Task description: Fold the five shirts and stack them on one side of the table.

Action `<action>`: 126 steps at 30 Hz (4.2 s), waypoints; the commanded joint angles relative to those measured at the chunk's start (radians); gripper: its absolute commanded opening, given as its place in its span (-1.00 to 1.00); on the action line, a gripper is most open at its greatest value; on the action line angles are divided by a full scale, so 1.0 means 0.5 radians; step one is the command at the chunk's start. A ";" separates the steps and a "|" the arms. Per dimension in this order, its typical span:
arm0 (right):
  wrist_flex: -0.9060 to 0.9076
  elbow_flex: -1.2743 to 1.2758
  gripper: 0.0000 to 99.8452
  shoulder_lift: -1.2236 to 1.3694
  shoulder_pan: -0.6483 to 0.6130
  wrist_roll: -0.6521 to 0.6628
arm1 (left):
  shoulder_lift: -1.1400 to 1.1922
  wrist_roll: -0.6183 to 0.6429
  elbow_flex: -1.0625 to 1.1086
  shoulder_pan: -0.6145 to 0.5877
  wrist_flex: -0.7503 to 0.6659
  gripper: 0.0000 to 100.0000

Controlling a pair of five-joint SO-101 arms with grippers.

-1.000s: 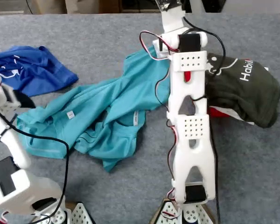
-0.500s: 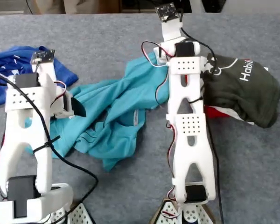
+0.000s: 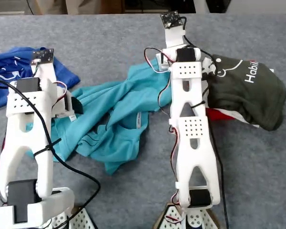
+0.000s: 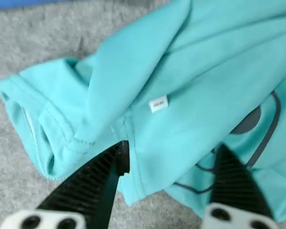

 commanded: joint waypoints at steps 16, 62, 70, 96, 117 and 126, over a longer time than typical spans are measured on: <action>-0.061 -0.075 -1.00 -0.044 0.008 -0.012 | 0.379 0.089 0.003 -0.009 -0.132 -0.57; -0.071 -0.069 -1.00 -0.038 0.008 -0.012 | 0.815 -0.178 -0.540 -0.261 0.098 -0.57; -0.071 -0.069 -1.00 -0.038 0.008 -0.012 | 1.002 -0.175 -0.559 -0.258 0.071 -0.60; -0.071 -0.066 -1.00 -0.038 0.005 -0.012 | 1.045 0.043 -0.810 -0.267 0.098 -0.54; -0.071 -0.066 -1.00 -0.038 0.005 -0.012 | 1.042 -0.184 -0.875 -0.264 -0.018 -0.65; -0.071 -0.066 -1.00 -0.038 0.008 -0.012 | 1.054 -0.519 -0.878 -0.273 -0.101 -0.65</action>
